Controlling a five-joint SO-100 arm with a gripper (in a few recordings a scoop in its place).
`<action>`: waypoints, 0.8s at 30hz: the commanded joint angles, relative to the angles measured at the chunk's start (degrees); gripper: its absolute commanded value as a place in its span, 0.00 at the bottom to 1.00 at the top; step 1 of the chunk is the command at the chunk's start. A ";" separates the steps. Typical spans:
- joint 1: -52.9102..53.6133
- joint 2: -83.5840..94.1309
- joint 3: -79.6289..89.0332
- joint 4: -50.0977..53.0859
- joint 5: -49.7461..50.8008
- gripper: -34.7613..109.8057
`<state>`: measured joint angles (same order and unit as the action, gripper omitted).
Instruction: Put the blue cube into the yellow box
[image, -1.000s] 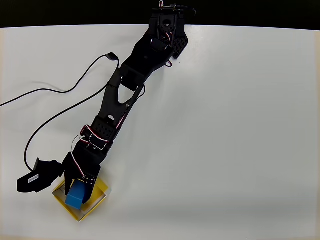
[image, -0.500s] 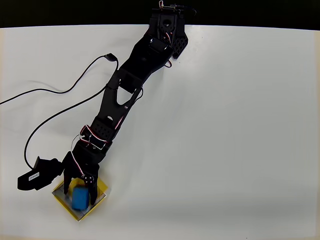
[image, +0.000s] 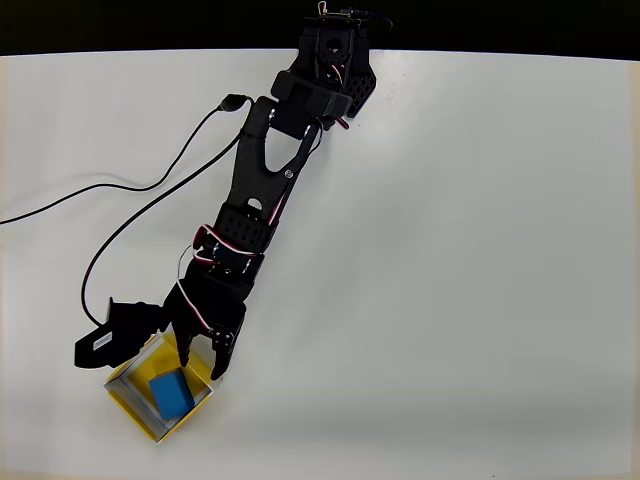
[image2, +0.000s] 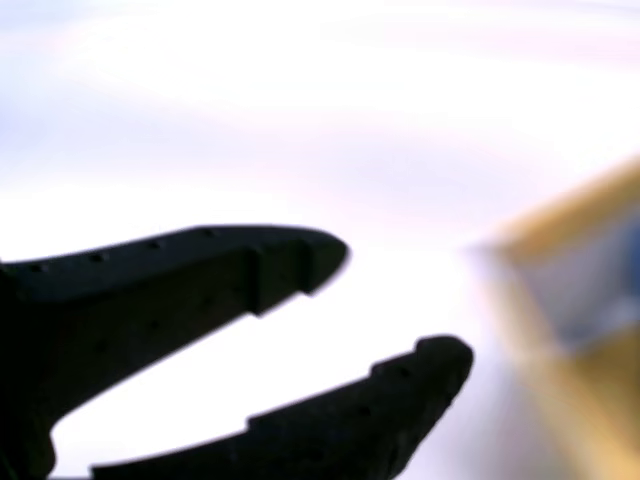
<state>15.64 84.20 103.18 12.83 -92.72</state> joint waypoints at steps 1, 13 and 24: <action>-3.60 34.72 13.71 0.00 -2.02 0.34; -15.47 66.09 45.44 11.87 -2.37 0.34; -16.88 90.26 63.63 33.75 -1.67 0.32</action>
<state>0.09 166.99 165.15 39.81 -94.04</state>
